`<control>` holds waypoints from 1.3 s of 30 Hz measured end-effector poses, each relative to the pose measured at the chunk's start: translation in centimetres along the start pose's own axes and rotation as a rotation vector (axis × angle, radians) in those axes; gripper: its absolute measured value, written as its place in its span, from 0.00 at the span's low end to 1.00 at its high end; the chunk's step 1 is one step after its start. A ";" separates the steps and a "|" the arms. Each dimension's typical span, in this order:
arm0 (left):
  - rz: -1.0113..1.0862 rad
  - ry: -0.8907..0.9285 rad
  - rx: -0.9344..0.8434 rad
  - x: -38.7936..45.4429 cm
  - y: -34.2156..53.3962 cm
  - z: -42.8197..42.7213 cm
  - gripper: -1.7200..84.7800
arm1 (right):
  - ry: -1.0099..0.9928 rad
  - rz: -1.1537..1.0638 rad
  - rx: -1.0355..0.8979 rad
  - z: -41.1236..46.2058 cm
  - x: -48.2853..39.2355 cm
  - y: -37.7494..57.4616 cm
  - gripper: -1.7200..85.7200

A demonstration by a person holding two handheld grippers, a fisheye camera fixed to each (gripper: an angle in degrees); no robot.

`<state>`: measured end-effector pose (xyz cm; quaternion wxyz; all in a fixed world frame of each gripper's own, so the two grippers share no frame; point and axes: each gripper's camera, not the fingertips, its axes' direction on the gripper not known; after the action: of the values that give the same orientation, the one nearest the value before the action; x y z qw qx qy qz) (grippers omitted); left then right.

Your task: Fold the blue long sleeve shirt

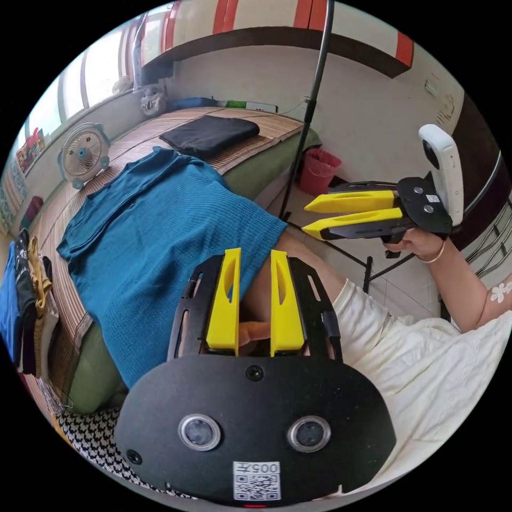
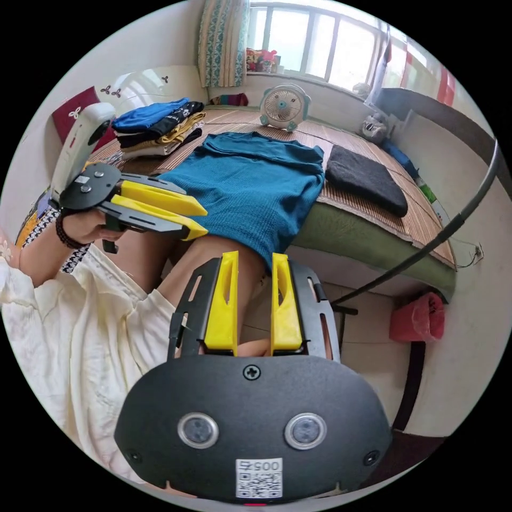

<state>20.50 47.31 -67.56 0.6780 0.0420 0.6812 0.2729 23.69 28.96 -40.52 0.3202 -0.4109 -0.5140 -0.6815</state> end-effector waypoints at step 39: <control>-0.120 -0.025 0.237 -2.1 4.6 -10.0 0.03 | 0.108 0.244 0.031 4.9 -0.6 3.4 0.02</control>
<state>9.79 47.20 -64.33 0.6919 0.0847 0.7014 0.1488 28.04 32.75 -38.95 0.4343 -0.4282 -0.4527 -0.6505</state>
